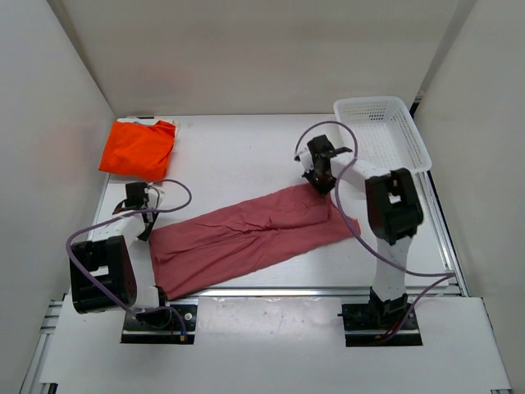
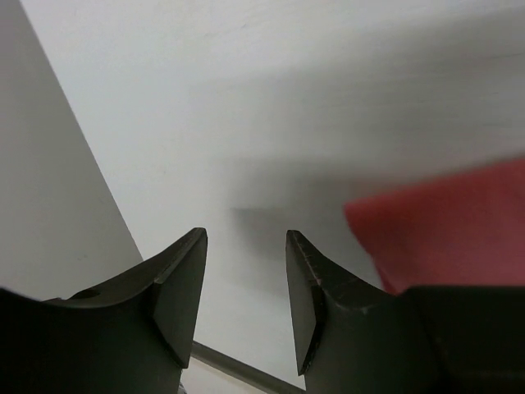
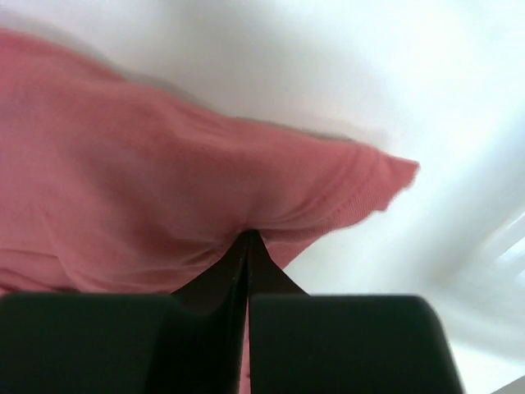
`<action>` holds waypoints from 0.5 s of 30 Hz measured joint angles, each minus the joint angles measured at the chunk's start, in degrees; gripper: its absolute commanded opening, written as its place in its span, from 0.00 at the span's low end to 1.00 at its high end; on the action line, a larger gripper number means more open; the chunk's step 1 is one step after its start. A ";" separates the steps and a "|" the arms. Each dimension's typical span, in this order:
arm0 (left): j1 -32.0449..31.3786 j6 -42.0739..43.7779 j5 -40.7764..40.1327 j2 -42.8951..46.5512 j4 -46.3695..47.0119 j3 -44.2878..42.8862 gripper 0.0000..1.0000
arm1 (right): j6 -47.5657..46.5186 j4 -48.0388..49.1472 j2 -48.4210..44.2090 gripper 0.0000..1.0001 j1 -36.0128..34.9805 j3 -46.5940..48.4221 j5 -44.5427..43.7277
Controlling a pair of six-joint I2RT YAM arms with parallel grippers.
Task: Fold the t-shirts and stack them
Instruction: Rotate the tshirt 90 degrees
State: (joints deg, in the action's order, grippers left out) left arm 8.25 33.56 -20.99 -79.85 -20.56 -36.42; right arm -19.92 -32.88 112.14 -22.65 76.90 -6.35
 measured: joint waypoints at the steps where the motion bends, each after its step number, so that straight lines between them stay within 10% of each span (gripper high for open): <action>1: 1.40 -0.35 0.20 0.50 -0.22 0.00 0.55 | 0.00 -0.33 3.28 0.00 -0.11 4.68 -0.81; 10: 8.79 -2.03 1.09 0.85 -2.54 -0.09 0.56 | 0.28 1.09 37.57 0.12 -2.40 58.69 -2.54; 13: 8.87 -2.51 2.21 0.48 -3.63 -0.94 0.56 | -0.11 3.28 38.47 0.28 -2.84 61.57 -0.24; 15: 8.79 -2.95 2.93 0.28 -3.93 -1.73 0.56 | 0.22 4.63 38.49 0.56 -2.73 64.81 1.29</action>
State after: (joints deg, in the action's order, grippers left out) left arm 17.04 30.61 -18.06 -79.57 -24.49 -38.15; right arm -19.70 -28.25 150.63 -25.39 141.71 -5.06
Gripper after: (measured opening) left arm 0.555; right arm 0.363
